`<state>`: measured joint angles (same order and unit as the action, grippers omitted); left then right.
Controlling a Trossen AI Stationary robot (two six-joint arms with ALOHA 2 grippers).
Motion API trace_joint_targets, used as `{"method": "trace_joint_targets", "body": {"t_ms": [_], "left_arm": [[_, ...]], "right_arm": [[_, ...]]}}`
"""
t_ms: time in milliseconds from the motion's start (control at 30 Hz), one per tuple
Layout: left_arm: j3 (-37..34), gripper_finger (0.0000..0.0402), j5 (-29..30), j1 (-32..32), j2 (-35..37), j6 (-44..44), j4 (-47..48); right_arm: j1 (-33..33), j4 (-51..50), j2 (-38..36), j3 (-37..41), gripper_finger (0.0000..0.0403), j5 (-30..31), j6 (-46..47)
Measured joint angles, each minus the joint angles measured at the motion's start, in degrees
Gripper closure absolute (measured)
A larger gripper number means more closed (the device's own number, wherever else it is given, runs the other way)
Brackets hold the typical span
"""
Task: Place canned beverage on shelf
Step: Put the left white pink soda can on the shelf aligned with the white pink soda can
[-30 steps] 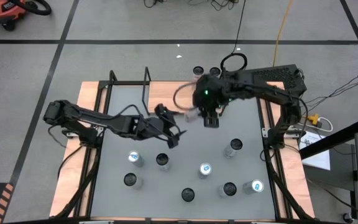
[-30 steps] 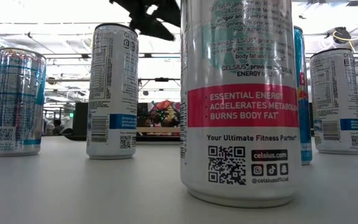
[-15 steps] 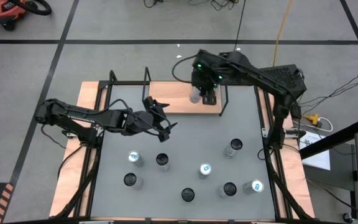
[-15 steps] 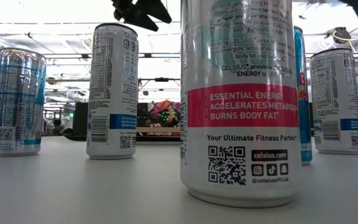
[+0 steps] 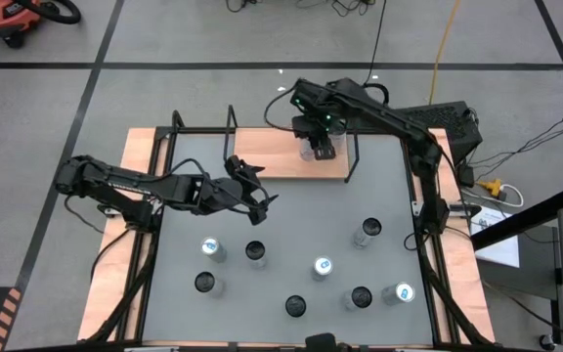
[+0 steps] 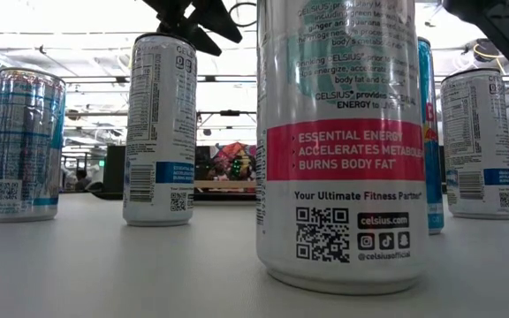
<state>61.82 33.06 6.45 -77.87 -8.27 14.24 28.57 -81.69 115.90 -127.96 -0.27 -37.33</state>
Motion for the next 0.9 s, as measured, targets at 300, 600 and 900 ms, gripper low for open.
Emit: {"method": "trace_joint_targets", "body": {"t_ms": [300, 600, 900], "left_arm": [[0.0, 0.0009, 0.0, 0.2, 0.0, -0.3, 0.3], [0.0, 0.0009, -0.7, 0.5, 0.0, -0.2, 0.5], [0.0, 0.0009, -1.4, 1.0, 0.0, -0.2, 0.5]], "right_arm": [[2.9, 1.5, 0.1, 0.0, 0.0196, -0.8, 1.7], [3.4, 3.7, 0.3, 0.0, 0.0195, -2.9, 2.1], [3.4, 3.9, 1.2, 0.0, 0.0195, -3.0, 3.0]]}}
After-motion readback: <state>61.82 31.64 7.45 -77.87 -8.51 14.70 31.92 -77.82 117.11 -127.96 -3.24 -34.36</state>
